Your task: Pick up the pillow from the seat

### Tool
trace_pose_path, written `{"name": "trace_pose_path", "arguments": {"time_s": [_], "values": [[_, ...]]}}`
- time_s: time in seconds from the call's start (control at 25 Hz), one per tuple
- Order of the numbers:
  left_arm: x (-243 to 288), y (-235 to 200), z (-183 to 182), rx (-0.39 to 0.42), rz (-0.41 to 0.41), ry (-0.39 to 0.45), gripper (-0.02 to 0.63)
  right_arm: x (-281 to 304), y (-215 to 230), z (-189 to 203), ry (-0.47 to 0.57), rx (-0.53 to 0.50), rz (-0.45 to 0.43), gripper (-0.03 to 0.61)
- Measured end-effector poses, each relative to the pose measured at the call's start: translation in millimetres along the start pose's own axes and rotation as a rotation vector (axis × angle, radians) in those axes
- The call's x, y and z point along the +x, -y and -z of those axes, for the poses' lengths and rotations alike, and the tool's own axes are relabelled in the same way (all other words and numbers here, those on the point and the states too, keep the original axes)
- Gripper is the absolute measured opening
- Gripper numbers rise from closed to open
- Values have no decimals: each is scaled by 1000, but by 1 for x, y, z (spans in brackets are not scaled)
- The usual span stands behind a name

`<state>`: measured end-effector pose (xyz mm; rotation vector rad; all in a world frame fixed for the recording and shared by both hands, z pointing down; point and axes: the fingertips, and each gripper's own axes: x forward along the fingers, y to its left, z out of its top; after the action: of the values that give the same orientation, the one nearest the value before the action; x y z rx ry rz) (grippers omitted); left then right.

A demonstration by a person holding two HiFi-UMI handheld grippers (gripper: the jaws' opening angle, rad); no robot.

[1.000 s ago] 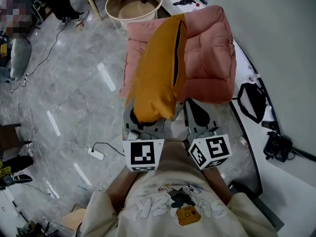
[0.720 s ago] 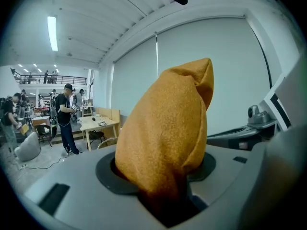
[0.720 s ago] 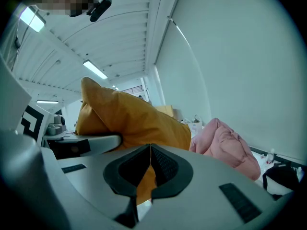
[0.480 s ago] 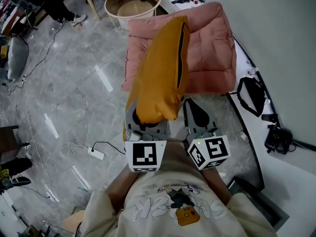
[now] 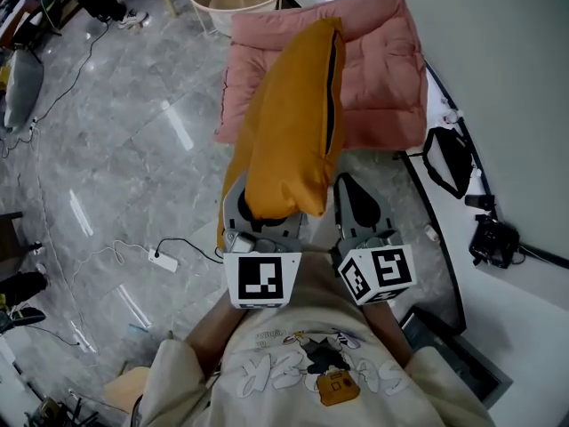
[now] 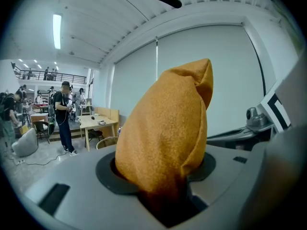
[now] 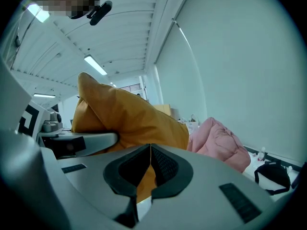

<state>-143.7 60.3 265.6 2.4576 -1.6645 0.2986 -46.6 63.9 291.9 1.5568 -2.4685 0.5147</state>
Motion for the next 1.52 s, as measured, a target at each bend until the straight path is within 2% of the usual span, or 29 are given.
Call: {"name": "trace_pose_path", "arguments": {"time_s": [0.32, 0.68, 0.92, 1.0, 1.12, 1.24, 1.52], "values": [[-10, 14, -3, -18, -46, -9, 235, -10, 0, -6, 4, -20, -56, 23], [-13, 41, -13, 37, -79, 12, 235, -31, 20, -17, 26, -26, -95, 23], [-11, 51, -17, 17, -99, -5, 235, -32, 17, -21, 26, -64, -147, 23], [-8, 54, -17, 46, -92, 10, 235, -33, 18, -24, 32, -71, -155, 21], [-5, 56, -16, 98, -77, 32, 235, -35, 21, -25, 38, -72, -158, 23], [-5, 56, -15, 62, -97, 5, 235, -36, 25, -23, 36, -65, -146, 21], [-4, 53, -12, 76, -83, 9, 235, -35, 26, -21, 37, -57, -134, 23]]}}
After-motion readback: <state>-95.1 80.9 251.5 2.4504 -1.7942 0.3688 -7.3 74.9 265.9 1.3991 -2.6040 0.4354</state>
